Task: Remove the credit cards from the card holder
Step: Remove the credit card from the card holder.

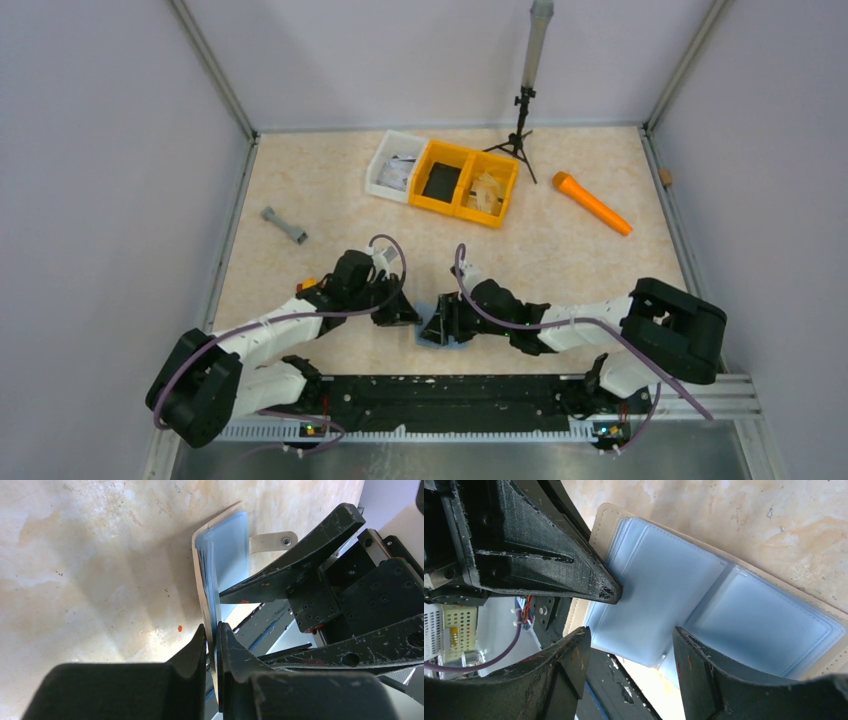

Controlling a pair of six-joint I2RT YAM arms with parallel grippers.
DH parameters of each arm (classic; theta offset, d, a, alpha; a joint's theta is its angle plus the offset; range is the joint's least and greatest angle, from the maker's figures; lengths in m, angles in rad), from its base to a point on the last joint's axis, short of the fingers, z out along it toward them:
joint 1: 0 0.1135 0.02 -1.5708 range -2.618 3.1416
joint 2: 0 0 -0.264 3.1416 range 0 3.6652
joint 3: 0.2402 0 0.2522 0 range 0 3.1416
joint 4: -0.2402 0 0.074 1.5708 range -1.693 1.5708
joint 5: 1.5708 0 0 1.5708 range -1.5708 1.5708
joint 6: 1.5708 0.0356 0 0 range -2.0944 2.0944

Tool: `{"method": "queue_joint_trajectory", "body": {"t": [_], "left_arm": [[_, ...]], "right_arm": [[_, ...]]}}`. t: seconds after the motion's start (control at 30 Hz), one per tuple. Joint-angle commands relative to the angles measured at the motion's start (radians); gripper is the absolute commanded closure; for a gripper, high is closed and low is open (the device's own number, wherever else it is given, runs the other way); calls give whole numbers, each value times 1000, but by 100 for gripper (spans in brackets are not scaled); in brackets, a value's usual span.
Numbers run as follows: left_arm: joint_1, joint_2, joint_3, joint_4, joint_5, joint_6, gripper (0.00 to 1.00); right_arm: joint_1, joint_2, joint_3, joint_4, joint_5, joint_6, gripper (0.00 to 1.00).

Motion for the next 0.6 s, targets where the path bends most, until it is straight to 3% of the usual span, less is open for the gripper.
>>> {"method": "queue_joint_trajectory", "body": {"t": [0.0,0.13,0.3,0.4,0.57], "left_arm": [[-5,6,0,84,39,-8,94],[-4,7,-37,212,115,-72,99],[-3,13,-60,314,170,-125,100],[-2,-5,-55,286,157,-117,100],[-1,-43,-6,76,35,-18,100]], "right_arm": [[11,20,-12,57,8,16,37],[11,29,-18,87,-9,24,40],[11,26,-16,50,20,28,59],[11,17,-18,6,45,29,73],[10,-48,-35,-114,131,27,73]]}}
